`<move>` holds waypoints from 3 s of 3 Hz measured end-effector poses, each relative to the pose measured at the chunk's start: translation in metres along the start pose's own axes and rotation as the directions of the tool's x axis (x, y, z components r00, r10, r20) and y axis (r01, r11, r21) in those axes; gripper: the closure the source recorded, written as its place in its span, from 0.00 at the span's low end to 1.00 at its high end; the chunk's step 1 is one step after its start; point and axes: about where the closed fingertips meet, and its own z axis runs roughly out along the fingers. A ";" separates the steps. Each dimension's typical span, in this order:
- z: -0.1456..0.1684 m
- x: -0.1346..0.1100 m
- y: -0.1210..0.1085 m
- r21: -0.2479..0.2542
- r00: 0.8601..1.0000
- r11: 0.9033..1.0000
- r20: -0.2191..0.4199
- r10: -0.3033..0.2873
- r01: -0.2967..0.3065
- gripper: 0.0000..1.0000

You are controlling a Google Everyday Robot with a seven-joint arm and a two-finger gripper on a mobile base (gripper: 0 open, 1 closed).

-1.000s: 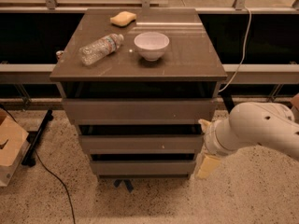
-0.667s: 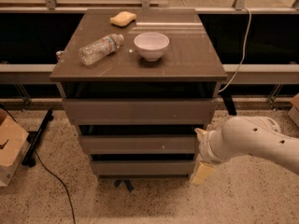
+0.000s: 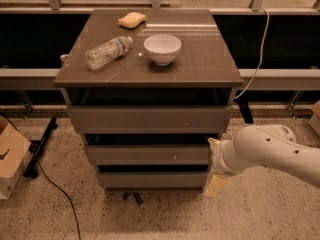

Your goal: Open bottom drawer

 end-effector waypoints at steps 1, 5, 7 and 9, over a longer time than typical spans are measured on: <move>0.023 0.003 -0.002 0.009 0.999 1.000 -0.033 0.006 -0.005 0.00; 0.148 0.036 -0.001 -0.047 0.987 0.988 0.059 0.151 -0.148 0.00; 0.232 0.056 0.012 -0.128 0.961 0.964 0.123 0.249 -0.233 0.00; 0.247 0.061 0.015 -0.108 0.960 0.959 0.076 0.269 -0.260 0.00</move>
Offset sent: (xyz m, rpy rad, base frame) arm 0.0338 -0.0003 -0.1020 0.0171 0.0078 -0.0960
